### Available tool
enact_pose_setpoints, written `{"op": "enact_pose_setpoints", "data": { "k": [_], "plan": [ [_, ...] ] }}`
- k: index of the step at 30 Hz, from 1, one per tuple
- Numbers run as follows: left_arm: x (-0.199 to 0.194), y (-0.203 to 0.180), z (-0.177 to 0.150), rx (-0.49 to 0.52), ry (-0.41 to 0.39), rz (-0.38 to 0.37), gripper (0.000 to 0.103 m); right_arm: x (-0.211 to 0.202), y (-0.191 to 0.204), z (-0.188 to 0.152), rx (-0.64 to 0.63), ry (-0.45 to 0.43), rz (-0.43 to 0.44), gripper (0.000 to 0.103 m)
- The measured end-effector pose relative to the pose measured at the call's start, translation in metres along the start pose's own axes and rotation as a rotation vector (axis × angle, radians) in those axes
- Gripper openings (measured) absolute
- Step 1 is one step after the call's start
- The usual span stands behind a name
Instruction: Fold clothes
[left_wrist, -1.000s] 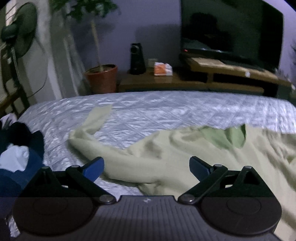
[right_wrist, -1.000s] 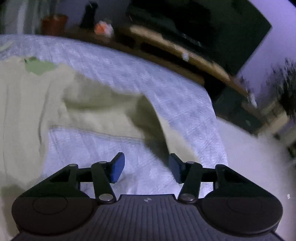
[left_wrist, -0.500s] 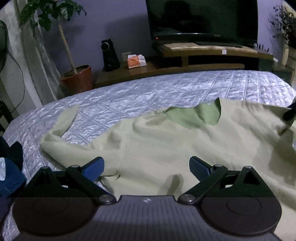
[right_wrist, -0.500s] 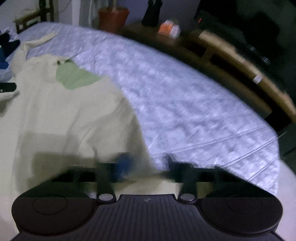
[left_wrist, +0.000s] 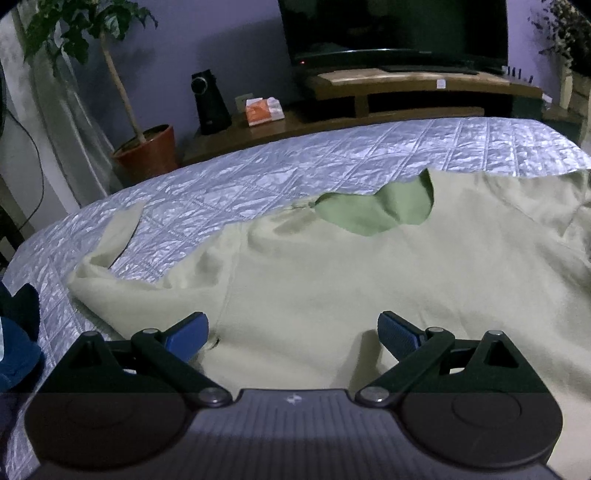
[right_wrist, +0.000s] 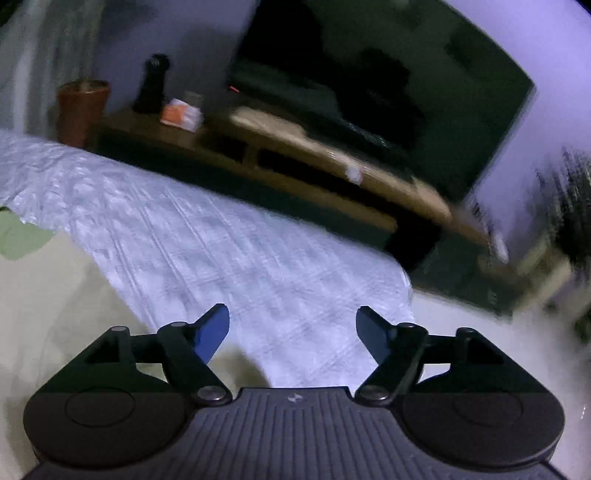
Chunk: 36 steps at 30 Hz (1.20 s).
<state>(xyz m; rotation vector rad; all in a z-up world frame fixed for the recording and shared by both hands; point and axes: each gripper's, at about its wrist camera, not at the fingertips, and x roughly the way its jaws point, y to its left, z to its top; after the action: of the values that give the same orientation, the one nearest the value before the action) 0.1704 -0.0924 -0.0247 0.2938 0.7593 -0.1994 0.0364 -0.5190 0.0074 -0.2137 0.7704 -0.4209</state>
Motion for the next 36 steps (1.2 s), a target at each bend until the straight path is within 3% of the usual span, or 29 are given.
{"op": "enact_pose_setpoints", "data": {
  "k": [3,6,10,13,16,19,20,27,32,36],
  "plan": [
    [-0.001,0.002,0.000,-0.005,-0.001,0.005,0.098,-0.014,0.003,-0.043,-0.002,0.046,-0.017,0.065],
    [-0.001,0.002,-0.001,0.002,0.000,0.010,0.098,-0.023,0.018,-0.075,-0.028,0.059,-0.022,0.065],
    [-0.001,-0.002,-0.002,0.017,0.001,0.010,0.098,-0.011,0.019,-0.088,-0.013,0.098,-0.040,0.064],
    [0.000,-0.005,-0.002,0.029,-0.001,0.009,0.098,0.002,0.019,-0.094,-0.047,0.150,-0.058,0.056],
    [0.001,-0.005,-0.001,0.029,0.002,0.010,0.098,0.009,0.011,-0.102,0.006,0.200,-0.064,0.038],
    [0.000,-0.004,-0.002,0.027,0.001,0.011,0.098,0.008,0.002,-0.110,0.072,0.209,-0.056,0.014],
    [0.000,-0.004,-0.002,0.027,0.000,0.012,0.098,0.006,0.000,-0.111,0.090,0.205,-0.054,0.001],
    [-0.001,-0.003,-0.002,0.024,-0.003,0.009,0.098,-0.029,-0.020,-0.083,0.218,0.087,-0.033,0.001],
    [-0.005,0.002,-0.001,0.007,-0.007,0.009,0.098,-0.062,-0.027,-0.051,0.303,-0.009,0.029,0.001],
    [-0.008,0.006,-0.001,-0.005,-0.011,0.005,0.098,-0.081,-0.022,-0.034,0.256,-0.048,0.007,0.001]
  ]
}}
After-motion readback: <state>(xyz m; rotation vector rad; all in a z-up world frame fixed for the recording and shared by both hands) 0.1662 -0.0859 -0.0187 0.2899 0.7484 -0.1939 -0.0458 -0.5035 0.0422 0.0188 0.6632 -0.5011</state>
